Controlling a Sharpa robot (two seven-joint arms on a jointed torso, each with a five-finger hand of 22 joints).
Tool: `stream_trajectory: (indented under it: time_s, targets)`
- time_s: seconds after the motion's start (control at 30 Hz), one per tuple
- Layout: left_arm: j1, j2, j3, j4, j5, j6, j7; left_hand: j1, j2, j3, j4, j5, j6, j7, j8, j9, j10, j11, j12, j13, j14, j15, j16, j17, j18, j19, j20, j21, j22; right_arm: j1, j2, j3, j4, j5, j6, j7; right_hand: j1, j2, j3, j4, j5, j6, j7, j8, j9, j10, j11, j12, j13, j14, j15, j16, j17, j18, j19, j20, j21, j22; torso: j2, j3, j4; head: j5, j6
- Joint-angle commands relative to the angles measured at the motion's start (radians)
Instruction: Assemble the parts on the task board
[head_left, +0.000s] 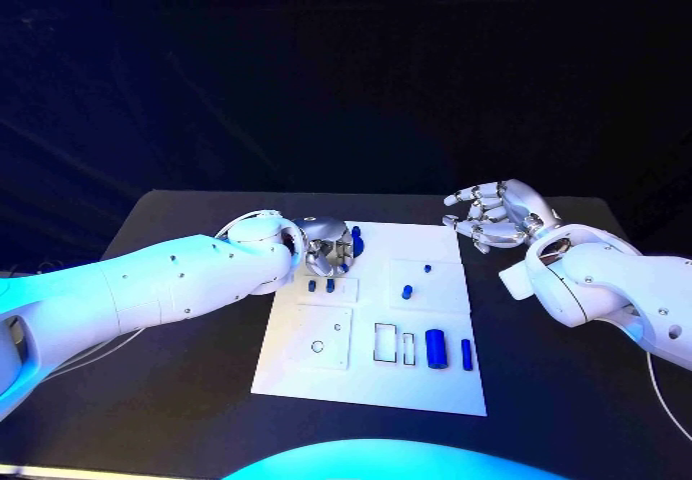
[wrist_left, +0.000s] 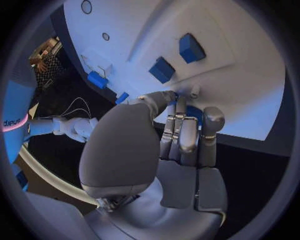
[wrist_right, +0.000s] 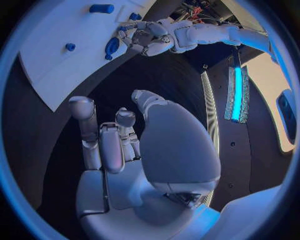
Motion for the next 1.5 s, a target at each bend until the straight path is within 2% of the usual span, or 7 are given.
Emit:
stream_trajectory:
  time_s: [0.03,0.23,0.4,0.73,0.93,1.17,1.5]
  targets:
    - [0.001,-0.014,0.009,0.02,0.1,-0.011,0.007,-0.014,0.001,0.001,-0.005,0.003,0.007,0.001,-0.009,0.0,0.008,0.001,-0.007,-0.001,0.009,0.001,0.003,0.0,-0.012,0.004,0.002,0.005,0.0,0.0,0.0,0.0,0.0,-0.006,0.014,-0.001,-0.005,-0.009,0.005,-0.001,0.004,0.003,-0.002,0.007,0.001,-0.003,-0.004,-0.005,-0.002,0.021,-0.008,-0.007,-0.002,0.017,0.0,-0.001,-0.008,-0.002,-0.001,0.0002,0.0012,0.0,0.001]
    - [0.002,-0.059,0.032,0.067,0.154,0.001,-0.007,-0.023,-0.004,-0.001,-0.004,0.004,0.007,0.002,-0.015,-0.001,0.01,0.003,-0.016,-0.002,0.009,0.002,0.003,-0.003,-0.011,0.003,0.003,0.004,-0.001,0.0,-0.003,0.0,0.0,-0.006,0.015,-0.005,-0.006,-0.009,0.005,0.0,0.004,0.004,-0.002,0.008,0.001,-0.003,-0.004,-0.006,-0.004,0.021,-0.008,-0.007,-0.002,0.017,0.0,-0.002,-0.009,-0.003,-0.001,0.0011,0.0033,-0.001,0.001]
    - [0.005,-0.094,0.04,0.089,0.165,0.021,-0.023,-0.025,-0.006,-0.001,-0.004,0.004,0.008,0.002,-0.016,0.0,0.011,0.003,-0.018,-0.003,0.008,0.003,0.002,-0.004,-0.012,0.003,0.003,0.004,0.0,0.0,-0.004,0.0,0.0,-0.007,0.017,-0.007,-0.006,-0.009,0.005,0.0,0.004,0.004,-0.002,0.008,0.001,-0.003,-0.004,-0.006,-0.004,0.021,-0.008,-0.007,-0.002,0.017,0.0,-0.002,-0.009,-0.003,-0.001,0.0008,0.0023,0.001,0.002]
    - [0.005,-0.116,0.042,0.075,0.15,0.052,-0.041,-0.028,-0.005,-0.001,-0.002,0.004,0.011,0.002,-0.017,0.0,0.014,0.003,-0.021,-0.003,0.008,0.003,0.002,-0.005,-0.012,0.004,0.003,0.004,0.0,0.0,-0.004,0.0,-0.002,-0.008,0.022,-0.009,-0.008,-0.009,0.006,0.0,0.004,0.004,-0.002,0.008,0.001,-0.003,-0.004,-0.007,-0.005,0.022,-0.008,-0.008,-0.001,0.017,0.001,-0.002,-0.009,-0.003,-0.001,0.0,0.0025,0.005,0.001]
    - [0.005,-0.107,0.042,0.055,0.135,0.06,-0.044,-0.029,-0.005,0.0,-0.002,0.004,0.012,0.001,-0.017,0.0,0.015,0.002,-0.022,-0.002,0.008,0.003,0.002,-0.007,-0.012,0.004,0.004,0.004,0.001,0.0,-0.003,0.0,-0.003,-0.009,0.023,-0.01,-0.008,-0.009,0.006,0.0,0.004,0.004,-0.002,0.008,0.001,-0.003,-0.004,-0.007,-0.005,0.022,-0.008,-0.008,-0.001,0.017,0.001,-0.002,-0.009,-0.003,0.001,-0.0018,0.0003,0.006,0.001]
    - [0.004,-0.095,0.041,0.04,0.128,0.07,-0.045,-0.029,-0.004,0.0,-0.003,0.004,0.014,0.001,-0.018,0.001,0.017,0.002,-0.022,-0.002,0.008,0.002,0.002,-0.007,-0.012,0.004,0.004,0.004,0.001,0.0,-0.002,0.0,-0.004,-0.01,0.024,-0.01,-0.008,-0.009,0.006,0.0,0.004,0.004,-0.002,0.008,0.001,-0.003,-0.004,-0.007,-0.005,0.022,-0.008,-0.008,-0.001,0.017,0.001,-0.002,-0.009,-0.003,0.002,0.0002,-0.0002,0.005,-0.002]
    - [0.004,-0.083,0.039,0.027,0.119,0.087,-0.05,-0.029,-0.004,0.001,-0.003,0.004,0.015,0.0,-0.018,0.001,0.017,0.001,-0.023,-0.002,0.007,0.002,0.001,-0.008,-0.011,0.003,0.004,0.004,0.0,0.0,-0.002,0.0,-0.003,-0.011,0.024,-0.01,-0.008,-0.009,0.006,0.0,0.004,0.004,-0.002,0.008,0.001,-0.003,-0.004,-0.007,-0.005,0.022,-0.008,-0.008,-0.001,0.017,0.001,-0.002,-0.009,-0.003,0.001,0.0,0.0009,0.006,-0.005]
